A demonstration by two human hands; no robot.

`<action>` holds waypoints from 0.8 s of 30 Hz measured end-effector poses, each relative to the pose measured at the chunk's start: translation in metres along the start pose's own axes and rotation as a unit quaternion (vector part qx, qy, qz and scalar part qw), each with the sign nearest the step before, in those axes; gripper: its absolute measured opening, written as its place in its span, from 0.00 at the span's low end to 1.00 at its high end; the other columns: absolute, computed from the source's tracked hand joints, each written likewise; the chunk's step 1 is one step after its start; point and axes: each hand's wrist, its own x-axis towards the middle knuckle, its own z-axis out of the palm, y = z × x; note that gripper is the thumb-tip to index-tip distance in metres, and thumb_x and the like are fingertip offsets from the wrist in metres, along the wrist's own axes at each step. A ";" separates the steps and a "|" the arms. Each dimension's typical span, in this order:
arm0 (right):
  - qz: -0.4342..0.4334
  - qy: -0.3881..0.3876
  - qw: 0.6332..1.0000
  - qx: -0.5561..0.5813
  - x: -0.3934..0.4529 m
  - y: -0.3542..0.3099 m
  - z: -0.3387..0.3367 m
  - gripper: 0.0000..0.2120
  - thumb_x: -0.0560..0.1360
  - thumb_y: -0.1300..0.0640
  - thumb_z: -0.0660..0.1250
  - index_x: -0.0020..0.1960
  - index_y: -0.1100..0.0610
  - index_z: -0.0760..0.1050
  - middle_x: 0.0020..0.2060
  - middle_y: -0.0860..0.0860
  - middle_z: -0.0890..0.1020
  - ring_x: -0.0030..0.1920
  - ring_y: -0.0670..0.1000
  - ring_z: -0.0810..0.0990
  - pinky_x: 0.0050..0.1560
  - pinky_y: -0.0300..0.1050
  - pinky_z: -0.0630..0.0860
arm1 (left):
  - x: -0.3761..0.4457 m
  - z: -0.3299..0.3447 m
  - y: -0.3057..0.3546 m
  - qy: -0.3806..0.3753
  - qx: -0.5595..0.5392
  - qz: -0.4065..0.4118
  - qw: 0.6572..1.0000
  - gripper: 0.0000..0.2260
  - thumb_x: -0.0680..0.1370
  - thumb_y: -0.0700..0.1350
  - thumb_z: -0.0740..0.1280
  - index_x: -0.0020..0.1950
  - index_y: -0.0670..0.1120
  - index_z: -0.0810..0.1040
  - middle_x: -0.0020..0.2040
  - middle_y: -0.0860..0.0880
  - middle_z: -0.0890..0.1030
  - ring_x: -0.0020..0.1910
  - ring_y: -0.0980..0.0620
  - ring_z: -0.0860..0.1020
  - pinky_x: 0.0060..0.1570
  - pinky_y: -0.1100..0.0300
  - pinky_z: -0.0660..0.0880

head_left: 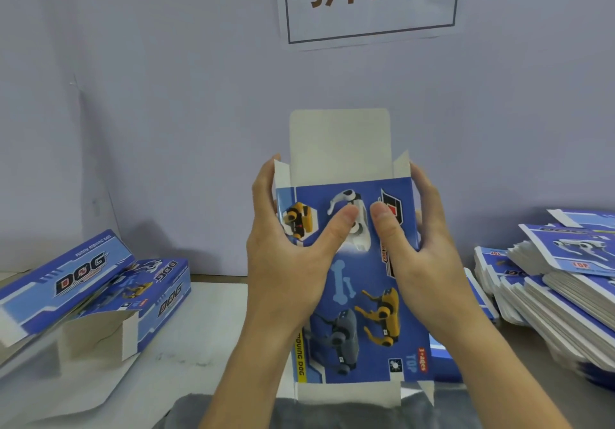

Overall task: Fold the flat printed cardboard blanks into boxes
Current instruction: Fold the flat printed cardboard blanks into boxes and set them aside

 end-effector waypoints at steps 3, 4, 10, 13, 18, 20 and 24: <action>0.000 -0.007 1.000 -0.008 0.000 0.002 0.000 0.32 0.70 0.34 0.63 0.73 0.27 0.57 0.53 0.21 0.74 0.63 0.26 0.68 0.45 0.18 0.68 | 0.000 -0.001 -0.003 -0.005 -0.006 -0.009 1.000 0.38 0.68 0.59 0.76 0.74 0.61 0.63 0.63 0.57 0.81 0.60 0.54 0.81 0.57 0.44 0.80; -0.003 -0.012 1.000 -0.013 0.000 0.002 0.000 0.32 0.71 0.34 0.63 0.72 0.27 0.57 0.53 0.19 0.73 0.63 0.26 0.68 0.47 0.18 0.68 | 0.000 -0.001 -0.003 -0.004 -0.007 -0.011 1.000 0.38 0.68 0.59 0.76 0.74 0.61 0.63 0.63 0.57 0.80 0.61 0.54 0.81 0.57 0.44 0.80; -0.016 -0.043 0.999 -0.011 0.001 -0.002 -0.007 0.29 0.78 0.43 0.65 0.75 0.35 0.57 0.54 0.24 0.77 0.59 0.29 0.74 0.49 0.24 0.74 | 0.001 0.003 -0.003 -0.006 0.012 -0.019 1.000 0.37 0.70 0.59 0.76 0.74 0.62 0.63 0.68 0.52 0.77 0.66 0.45 0.78 0.60 0.42 0.78; 0.008 -0.057 0.998 0.002 0.007 -0.006 -0.015 0.32 0.75 0.45 0.65 0.76 0.35 0.57 0.62 0.37 0.79 0.66 0.45 0.76 0.66 0.50 0.75 | -0.001 0.007 -0.002 -0.007 0.031 -0.015 0.999 0.37 0.70 0.61 0.75 0.74 0.63 0.62 0.67 0.51 0.77 0.66 0.44 0.77 0.60 0.42 0.77; -0.013 -0.044 0.999 -0.001 0.006 -0.006 -0.011 0.30 0.76 0.48 0.61 0.76 0.39 0.58 0.70 0.40 0.73 0.68 0.43 0.73 0.67 0.43 0.72 | -0.002 0.009 -0.004 0.002 0.034 -0.011 0.999 0.36 0.71 0.60 0.76 0.75 0.62 0.63 0.67 0.54 0.76 0.66 0.46 0.77 0.60 0.43 0.78; -0.025 -0.033 0.999 0.010 0.002 -0.001 -0.008 0.31 0.77 0.49 0.61 0.78 0.41 0.56 0.72 0.41 0.71 0.70 0.41 0.71 0.67 0.39 0.71 | -0.002 0.007 -0.006 -0.001 0.025 -0.011 1.000 0.36 0.71 0.59 0.76 0.74 0.62 0.63 0.67 0.54 0.76 0.66 0.46 0.77 0.60 0.42 0.78; -0.039 -0.028 0.999 0.022 0.000 0.007 -0.009 0.29 0.79 0.49 0.61 0.78 0.43 0.56 0.71 0.43 0.72 0.69 0.42 0.73 0.68 0.42 0.73 | -0.005 0.010 -0.008 -0.009 0.028 -0.016 0.999 0.36 0.71 0.58 0.76 0.74 0.62 0.63 0.67 0.54 0.76 0.67 0.43 0.76 0.59 0.41 0.78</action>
